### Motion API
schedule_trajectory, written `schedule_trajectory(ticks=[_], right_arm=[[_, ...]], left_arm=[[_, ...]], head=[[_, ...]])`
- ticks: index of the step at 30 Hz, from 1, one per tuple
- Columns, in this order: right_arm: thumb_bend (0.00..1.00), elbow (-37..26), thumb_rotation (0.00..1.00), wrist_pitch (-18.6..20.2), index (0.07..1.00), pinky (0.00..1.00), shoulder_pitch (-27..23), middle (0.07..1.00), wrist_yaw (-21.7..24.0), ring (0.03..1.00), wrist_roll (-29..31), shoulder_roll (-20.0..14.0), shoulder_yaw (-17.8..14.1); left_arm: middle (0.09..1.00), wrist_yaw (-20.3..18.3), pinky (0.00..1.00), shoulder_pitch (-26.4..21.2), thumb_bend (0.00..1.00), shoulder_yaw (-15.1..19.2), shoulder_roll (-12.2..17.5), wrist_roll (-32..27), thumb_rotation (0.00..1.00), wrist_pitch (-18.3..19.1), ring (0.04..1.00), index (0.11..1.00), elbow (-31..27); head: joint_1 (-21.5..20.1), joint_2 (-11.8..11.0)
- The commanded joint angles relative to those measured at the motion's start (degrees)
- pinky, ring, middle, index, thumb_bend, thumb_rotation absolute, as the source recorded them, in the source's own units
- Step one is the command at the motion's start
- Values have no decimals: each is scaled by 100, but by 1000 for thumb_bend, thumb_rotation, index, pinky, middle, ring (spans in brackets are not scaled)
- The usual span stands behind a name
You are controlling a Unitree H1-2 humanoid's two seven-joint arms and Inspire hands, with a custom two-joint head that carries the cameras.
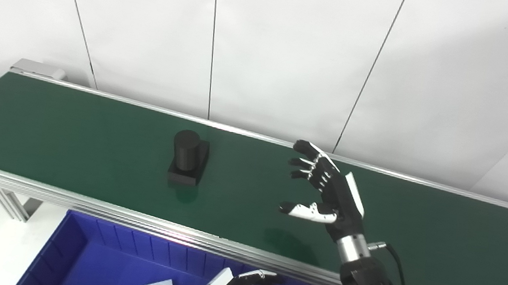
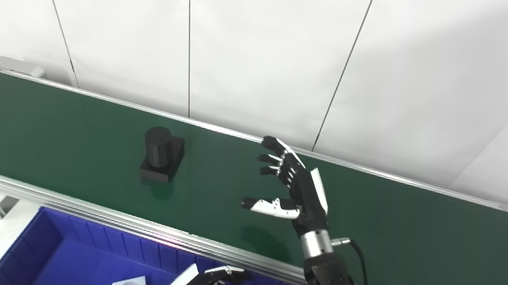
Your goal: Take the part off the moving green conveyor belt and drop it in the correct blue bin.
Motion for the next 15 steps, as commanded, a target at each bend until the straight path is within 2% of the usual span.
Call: schedule_trajectory(ticks=[1, 6, 15], right_arm=[[1000, 38, 236, -223, 828, 628, -321, 857, -124, 755, -33, 78, 29], [1000, 468, 263, -223, 830, 603, -583, 866, -352, 746, -180, 112, 137], [1000, 1075, 237, -221, 836, 614, -991, 869, -514, 751, -219, 229, 197]], left_arm=[[822, 121, 667, -93, 1000, -16, -13, 22, 119, -201, 777, 782, -145], [825, 122, 666, -80, 1000, -23, -24, 37, 122, -201, 777, 783, -143], [827, 106, 668, -51, 1000, -22, -38, 28, 106, -201, 778, 784, -198]], head=[[4, 5], [36, 14], [51, 39]])
